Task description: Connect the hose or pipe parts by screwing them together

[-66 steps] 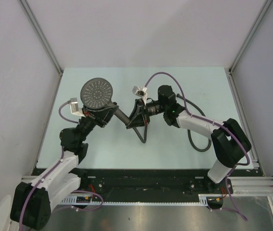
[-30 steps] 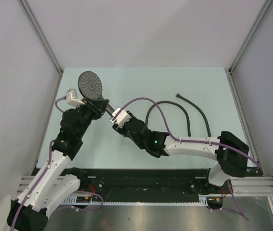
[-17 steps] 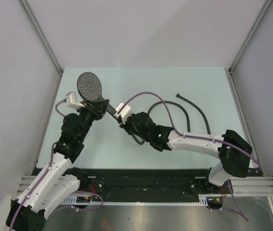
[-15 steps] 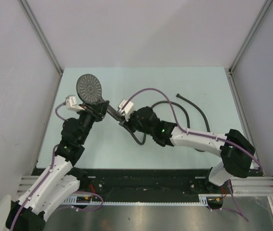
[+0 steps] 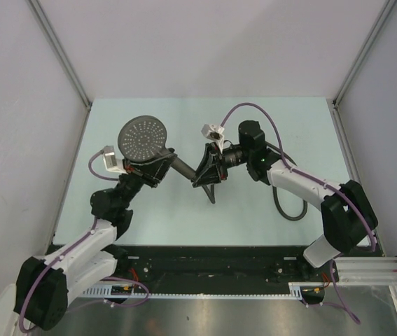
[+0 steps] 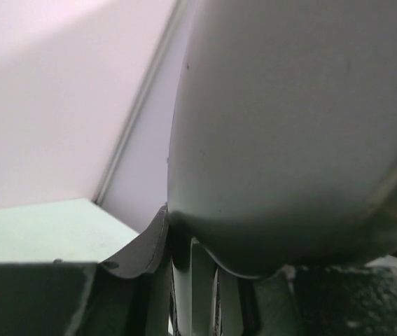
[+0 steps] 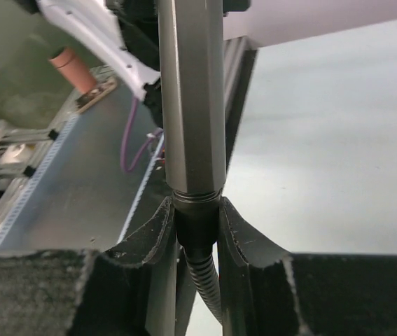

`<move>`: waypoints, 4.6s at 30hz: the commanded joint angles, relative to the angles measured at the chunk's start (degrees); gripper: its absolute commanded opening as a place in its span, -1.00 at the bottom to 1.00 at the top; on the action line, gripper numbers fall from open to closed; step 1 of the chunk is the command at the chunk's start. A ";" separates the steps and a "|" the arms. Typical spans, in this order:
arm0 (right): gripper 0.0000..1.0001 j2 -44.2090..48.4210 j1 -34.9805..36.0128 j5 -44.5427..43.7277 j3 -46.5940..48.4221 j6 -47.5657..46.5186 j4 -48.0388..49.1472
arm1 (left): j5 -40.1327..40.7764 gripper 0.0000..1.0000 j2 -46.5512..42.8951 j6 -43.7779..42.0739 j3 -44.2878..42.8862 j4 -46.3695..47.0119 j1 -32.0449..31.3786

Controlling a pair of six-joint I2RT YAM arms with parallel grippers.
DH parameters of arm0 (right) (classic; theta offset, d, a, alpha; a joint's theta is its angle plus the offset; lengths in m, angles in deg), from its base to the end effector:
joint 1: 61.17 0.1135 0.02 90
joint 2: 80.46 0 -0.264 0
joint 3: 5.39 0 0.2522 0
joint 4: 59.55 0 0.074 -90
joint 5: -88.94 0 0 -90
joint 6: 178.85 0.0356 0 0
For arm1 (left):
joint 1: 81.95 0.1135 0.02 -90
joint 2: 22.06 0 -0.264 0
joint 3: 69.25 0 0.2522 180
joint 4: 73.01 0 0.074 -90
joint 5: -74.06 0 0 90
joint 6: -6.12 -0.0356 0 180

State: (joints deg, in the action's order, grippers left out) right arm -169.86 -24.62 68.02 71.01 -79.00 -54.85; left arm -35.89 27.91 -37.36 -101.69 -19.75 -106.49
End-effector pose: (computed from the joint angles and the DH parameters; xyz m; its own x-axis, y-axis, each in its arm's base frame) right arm 0.2604 0.2344 0.3082 -0.2777 -0.1298 -0.9519 -0.9212 -0.2450 0.3021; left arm 0.1568 -0.0849 0.3024 -0.1006 -0.7039 -0.7032 0.8275 0.3332 -0.4519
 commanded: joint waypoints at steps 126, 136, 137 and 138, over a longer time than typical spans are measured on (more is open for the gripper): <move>0.79 0.83 30.41 -95.70 4.52 -25.92 -4.32 | 36.03 -0.99 -6.82 4.36 -25.97 -70.53 2.12; 0.37 -6.39 33.14 -101.60 7.24 -29.80 2.37 | 34.80 -0.99 -7.70 7.88 -27.47 -73.79 2.12; 0.33 -6.83 33.32 -101.77 7.33 -29.54 3.24 | 34.80 -0.99 -7.79 8.23 -27.38 -73.88 2.12; 0.29 -7.44 33.40 -102.12 7.42 -29.53 3.60 | 34.71 -1.00 -8.05 8.49 -27.29 -73.97 2.12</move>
State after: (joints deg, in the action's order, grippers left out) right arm -175.90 8.01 -30.12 75.12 -107.00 -57.69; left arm -2.38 21.75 -31.83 -125.34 -95.72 -104.17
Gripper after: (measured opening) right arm 0.684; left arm 0.290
